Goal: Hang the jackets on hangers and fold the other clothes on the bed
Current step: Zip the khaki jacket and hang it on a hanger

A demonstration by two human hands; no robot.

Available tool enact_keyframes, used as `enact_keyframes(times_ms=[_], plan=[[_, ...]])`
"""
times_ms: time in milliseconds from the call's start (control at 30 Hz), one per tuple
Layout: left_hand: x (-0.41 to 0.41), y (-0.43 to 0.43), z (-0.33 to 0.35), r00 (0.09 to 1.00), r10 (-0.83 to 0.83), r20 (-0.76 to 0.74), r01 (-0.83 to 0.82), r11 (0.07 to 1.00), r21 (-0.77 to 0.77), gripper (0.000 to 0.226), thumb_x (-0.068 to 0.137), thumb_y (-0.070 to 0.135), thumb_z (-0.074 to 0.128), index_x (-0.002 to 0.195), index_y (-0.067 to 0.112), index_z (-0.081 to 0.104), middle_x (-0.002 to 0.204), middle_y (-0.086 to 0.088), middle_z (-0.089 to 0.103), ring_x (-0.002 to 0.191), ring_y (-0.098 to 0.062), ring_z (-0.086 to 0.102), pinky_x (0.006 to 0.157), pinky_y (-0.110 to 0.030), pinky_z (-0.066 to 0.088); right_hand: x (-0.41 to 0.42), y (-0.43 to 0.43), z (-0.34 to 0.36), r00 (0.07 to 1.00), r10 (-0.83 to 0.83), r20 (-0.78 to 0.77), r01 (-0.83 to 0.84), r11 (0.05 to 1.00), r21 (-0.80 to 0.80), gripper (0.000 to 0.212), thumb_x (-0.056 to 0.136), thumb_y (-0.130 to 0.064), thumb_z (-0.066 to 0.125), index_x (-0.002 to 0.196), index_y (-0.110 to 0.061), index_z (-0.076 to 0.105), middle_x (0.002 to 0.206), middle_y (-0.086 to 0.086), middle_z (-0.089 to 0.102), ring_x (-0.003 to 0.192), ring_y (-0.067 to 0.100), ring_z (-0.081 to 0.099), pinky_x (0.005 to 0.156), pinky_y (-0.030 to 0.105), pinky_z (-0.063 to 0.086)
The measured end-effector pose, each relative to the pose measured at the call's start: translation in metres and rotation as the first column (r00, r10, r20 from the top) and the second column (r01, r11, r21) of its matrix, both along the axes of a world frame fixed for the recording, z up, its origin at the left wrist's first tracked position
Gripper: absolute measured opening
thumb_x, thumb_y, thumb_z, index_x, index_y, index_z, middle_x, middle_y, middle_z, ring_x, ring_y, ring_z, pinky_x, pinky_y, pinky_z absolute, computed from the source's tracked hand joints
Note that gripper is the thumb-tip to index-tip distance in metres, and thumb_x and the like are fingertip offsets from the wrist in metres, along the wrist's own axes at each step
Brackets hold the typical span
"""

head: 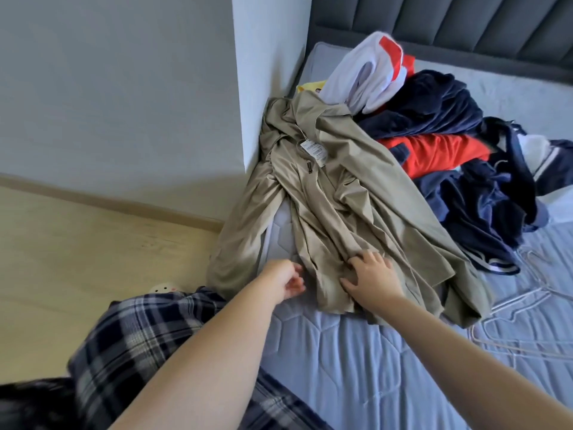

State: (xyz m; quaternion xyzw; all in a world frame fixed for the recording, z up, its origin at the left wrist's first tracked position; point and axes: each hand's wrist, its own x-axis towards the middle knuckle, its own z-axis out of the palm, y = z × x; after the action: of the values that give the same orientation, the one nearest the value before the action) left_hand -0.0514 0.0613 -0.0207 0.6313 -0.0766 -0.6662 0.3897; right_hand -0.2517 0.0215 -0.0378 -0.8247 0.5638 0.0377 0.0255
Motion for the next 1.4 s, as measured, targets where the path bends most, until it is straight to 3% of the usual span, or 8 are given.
enact_keyframes(times_ms=[133,400,633,767,900,1033,1133,1400], plan=[[0.051,0.001,0.006,0.981,0.162,0.104,-0.166,0.986,0.030,0.037,0.091,-0.001,0.018,0.065,0.012,0.041,0.036,0.002,0.035,0.029,-0.010,0.031,0.036,-0.012,0.029,-0.001,-0.002,0.000,0.982,-0.175,0.070,0.167,0.980,0.112,0.057,0.083,-0.033,0.061,0.134,-0.019,0.037,0.133,0.008,0.042,0.122,0.030,0.040,0.098,0.040,0.040],[-0.020,0.014,0.002,0.945,-0.273,0.182,0.286,0.957,-0.045,0.029,0.089,0.016,0.064,0.115,0.006,0.056,0.112,-0.014,0.065,0.099,-0.028,0.064,0.086,-0.038,0.053,0.014,-0.005,0.011,0.994,-0.058,0.097,0.028,0.958,0.284,0.054,0.082,-0.007,0.049,0.135,-0.015,0.045,0.133,0.007,0.051,0.124,0.026,0.046,0.099,0.030,0.038],[0.009,0.003,0.014,0.896,-0.158,0.414,0.173,0.985,0.000,0.024,0.089,-0.004,0.041,0.068,0.006,0.046,0.066,-0.009,0.045,0.057,-0.023,0.041,0.053,-0.028,0.030,-0.005,-0.010,0.037,0.980,-0.199,-0.004,0.197,0.976,-0.090,0.027,0.089,-0.007,0.041,0.112,-0.012,0.052,0.120,0.008,0.046,0.107,0.031,0.053,0.072,0.037,0.044],[0.055,0.014,0.023,0.666,-0.432,0.609,0.366,0.900,0.238,0.030,0.098,0.014,0.033,0.115,0.002,0.054,0.105,-0.011,0.055,0.109,-0.030,0.052,0.079,-0.032,0.039,-0.007,-0.021,0.041,0.954,-0.202,-0.221,0.199,0.979,-0.037,0.032,0.093,-0.013,0.042,0.122,-0.011,0.055,0.129,0.009,0.040,0.120,0.029,0.042,0.090,0.038,0.043],[0.050,0.030,0.015,0.054,-0.811,0.582,0.622,0.484,0.616,0.037,0.096,0.021,0.038,0.126,0.007,0.055,0.118,-0.011,0.057,0.101,-0.028,0.055,0.078,-0.033,0.041,0.007,-0.015,0.022,0.995,-0.018,-0.096,0.042,0.967,0.251,0.039,0.088,-0.009,0.044,0.127,-0.006,0.048,0.136,0.012,0.035,0.128,0.032,0.035,0.099,0.040,0.040],[0.033,0.019,0.017,-0.124,-0.318,0.940,0.510,0.792,0.335,0.019,0.093,0.019,0.048,0.109,0.013,0.055,0.101,-0.004,0.053,0.093,-0.025,0.053,0.066,-0.034,0.039,0.013,0.002,0.003,0.983,-0.120,0.141,0.075,0.953,0.292,0.057,0.090,-0.017,0.049,0.142,-0.010,0.028,0.146,0.009,0.030,0.131,0.031,0.032,0.105,0.041,0.035],[0.020,0.015,0.008,-0.127,0.031,0.991,0.754,0.653,0.076,0.032,0.091,0.022,0.046,0.122,0.015,0.052,0.121,-0.005,0.050,0.110,-0.025,0.048,0.084,-0.035,0.041,0.003,0.008,-0.005,0.851,-0.470,0.234,0.426,0.879,0.213,0.064,0.089,-0.040,0.056,0.141,-0.013,0.030,0.143,0.013,0.034,0.131,0.034,0.032,0.103,0.046,0.032],[-0.015,0.018,-0.025,-0.394,-0.277,0.876,0.787,0.391,0.478,0.059,0.099,0.048,0.027,0.152,0.025,0.014,0.160,-0.001,0.009,0.147,-0.021,0.000,0.116,-0.050,-0.001,-0.042,-0.017,0.004,0.697,-0.536,0.476,0.557,0.823,0.110,0.014,0.090,-0.020,0.053,0.078,-0.012,0.052,0.086,0.015,0.066,0.085,0.038,0.059,0.063,0.034,0.036]])
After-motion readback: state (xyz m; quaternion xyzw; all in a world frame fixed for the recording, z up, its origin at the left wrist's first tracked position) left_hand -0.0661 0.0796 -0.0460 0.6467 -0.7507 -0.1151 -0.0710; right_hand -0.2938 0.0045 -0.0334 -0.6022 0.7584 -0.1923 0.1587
